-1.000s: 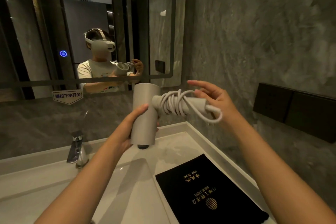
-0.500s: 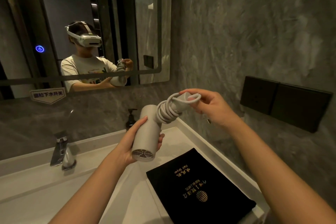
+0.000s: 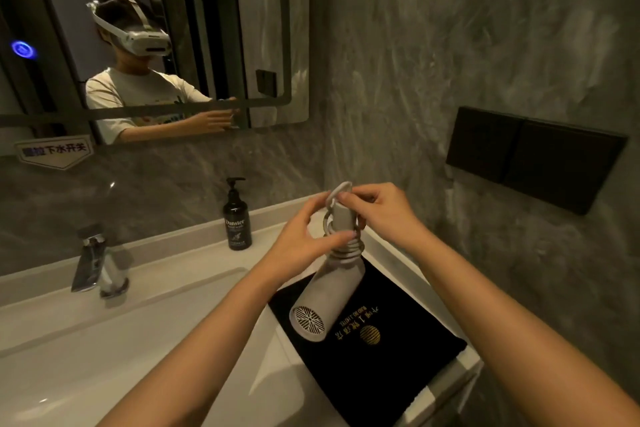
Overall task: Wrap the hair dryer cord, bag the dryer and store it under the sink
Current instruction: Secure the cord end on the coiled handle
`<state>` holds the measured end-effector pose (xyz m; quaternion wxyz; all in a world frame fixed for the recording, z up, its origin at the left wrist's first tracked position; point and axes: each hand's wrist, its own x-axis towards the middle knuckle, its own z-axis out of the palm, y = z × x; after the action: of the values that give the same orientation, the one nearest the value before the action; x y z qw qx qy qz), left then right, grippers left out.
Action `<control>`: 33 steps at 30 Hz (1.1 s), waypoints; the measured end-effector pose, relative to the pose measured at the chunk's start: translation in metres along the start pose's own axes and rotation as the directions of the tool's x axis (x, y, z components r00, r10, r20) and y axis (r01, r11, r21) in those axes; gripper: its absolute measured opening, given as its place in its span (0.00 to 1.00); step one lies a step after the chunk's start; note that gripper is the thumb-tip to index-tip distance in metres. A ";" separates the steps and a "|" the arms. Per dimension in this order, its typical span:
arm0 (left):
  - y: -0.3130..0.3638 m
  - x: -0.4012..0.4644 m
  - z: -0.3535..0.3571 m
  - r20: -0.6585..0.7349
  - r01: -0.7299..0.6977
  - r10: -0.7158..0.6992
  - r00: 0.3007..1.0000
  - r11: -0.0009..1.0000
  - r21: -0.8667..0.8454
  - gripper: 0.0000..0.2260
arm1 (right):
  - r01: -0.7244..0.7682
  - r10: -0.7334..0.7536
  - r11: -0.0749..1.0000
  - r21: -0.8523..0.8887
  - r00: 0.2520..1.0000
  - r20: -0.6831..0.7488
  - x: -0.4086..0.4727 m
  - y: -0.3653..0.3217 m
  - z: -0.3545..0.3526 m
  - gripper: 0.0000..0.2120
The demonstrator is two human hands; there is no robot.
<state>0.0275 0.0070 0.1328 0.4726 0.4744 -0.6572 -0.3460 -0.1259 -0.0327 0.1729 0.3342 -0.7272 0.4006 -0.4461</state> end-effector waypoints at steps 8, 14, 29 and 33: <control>-0.035 -0.001 0.064 -0.218 -0.002 -0.029 0.976 0.990 -0.141 0.22 | -0.141 0.133 0.988 -0.065 0.985 -0.109 -0.033 0.042 0.001 0.12; -0.051 -0.008 0.074 -0.141 0.019 -0.047 0.989 0.981 -0.195 0.21 | -0.214 0.224 0.973 0.085 0.967 -0.124 -0.046 0.052 0.001 0.08; -0.059 -0.010 0.043 -0.185 0.069 -0.124 0.975 0.958 -0.280 0.10 | -0.338 0.101 0.766 0.546 0.903 0.417 -0.054 0.060 -0.019 0.21; -0.062 -0.012 0.036 -0.240 0.052 -0.085 0.967 0.989 -0.140 0.15 | -0.096 0.015 0.945 0.314 0.968 0.250 -0.045 0.059 -0.005 0.15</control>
<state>0.0126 -0.0005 0.0620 0.5683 0.5036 -0.5523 -0.3440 -0.1595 -0.0203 0.1079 0.5081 -0.7002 0.2982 -0.4033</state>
